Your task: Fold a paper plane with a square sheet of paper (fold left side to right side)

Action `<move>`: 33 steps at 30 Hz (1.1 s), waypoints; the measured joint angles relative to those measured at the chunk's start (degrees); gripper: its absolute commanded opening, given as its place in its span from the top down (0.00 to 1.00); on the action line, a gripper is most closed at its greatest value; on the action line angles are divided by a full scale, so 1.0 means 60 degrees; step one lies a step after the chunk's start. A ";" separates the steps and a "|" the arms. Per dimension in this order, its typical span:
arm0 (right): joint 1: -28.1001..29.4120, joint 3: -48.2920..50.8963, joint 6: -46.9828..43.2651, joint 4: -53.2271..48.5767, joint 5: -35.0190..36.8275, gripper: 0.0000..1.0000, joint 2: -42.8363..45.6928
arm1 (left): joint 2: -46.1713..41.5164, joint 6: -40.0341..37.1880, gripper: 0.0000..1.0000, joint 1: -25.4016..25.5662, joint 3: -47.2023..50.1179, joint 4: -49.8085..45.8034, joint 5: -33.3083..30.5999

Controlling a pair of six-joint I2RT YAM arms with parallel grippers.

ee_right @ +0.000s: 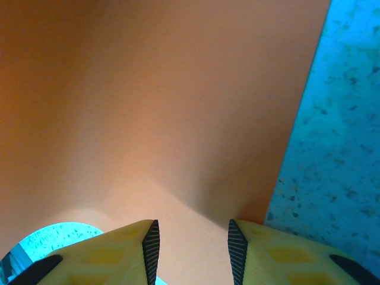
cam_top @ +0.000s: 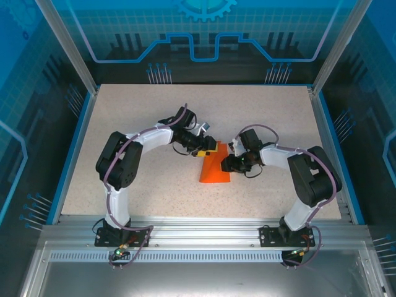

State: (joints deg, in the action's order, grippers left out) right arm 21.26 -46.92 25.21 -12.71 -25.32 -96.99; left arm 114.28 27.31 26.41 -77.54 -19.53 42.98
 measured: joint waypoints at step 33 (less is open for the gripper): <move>-0.0368 0.0732 0.3818 0.3887 -0.1792 0.87 -0.0011 | 0.0466 0.0463 0.75 0.0000 -0.0142 0.0317 -0.0007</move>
State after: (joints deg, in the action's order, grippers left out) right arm 19.05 -42.52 48.12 10.61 -36.07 -97.06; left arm 117.08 30.09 26.41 -78.39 -17.63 42.94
